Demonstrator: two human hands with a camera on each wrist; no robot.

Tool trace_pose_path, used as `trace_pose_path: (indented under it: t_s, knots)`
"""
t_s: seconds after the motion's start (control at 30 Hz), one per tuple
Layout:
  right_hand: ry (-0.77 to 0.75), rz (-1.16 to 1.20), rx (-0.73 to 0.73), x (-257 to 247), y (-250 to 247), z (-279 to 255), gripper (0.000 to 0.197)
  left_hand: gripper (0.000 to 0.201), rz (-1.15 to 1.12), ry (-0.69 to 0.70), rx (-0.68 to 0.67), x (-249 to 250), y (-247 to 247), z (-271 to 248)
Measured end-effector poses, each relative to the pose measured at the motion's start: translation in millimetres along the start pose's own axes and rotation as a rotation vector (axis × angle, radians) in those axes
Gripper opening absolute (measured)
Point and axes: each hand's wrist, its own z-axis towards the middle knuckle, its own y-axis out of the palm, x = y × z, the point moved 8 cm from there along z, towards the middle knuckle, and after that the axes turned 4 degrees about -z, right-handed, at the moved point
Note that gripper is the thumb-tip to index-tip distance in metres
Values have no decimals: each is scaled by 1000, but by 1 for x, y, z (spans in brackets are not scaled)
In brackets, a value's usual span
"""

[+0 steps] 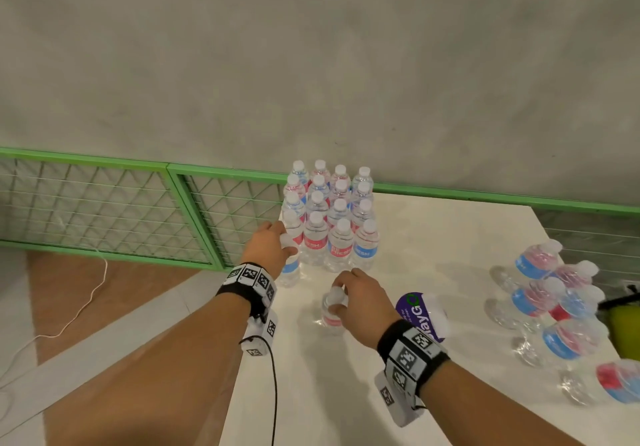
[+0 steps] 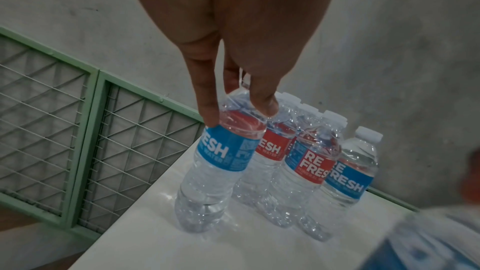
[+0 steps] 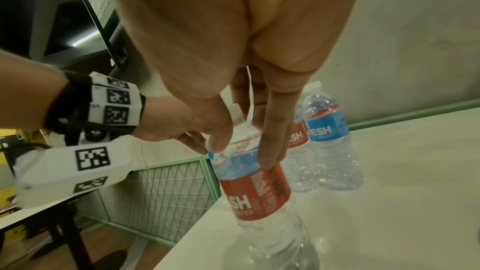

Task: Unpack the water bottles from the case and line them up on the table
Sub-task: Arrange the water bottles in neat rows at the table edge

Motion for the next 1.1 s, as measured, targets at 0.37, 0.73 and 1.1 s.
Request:
trace_pose_path:
  t_s: [0.37,0.73,1.1]
  knots:
    - [30,34,35,-25,-5,88,38,35,-58,11,23,-3,-1,1]
    - [-51,-31,68,-22,-23,99,63,32,-84,23,34,-2,0,0]
    - [-120,-170,-10,-25,-16,109,37,33,-133,19,55,-6,-2,-1]
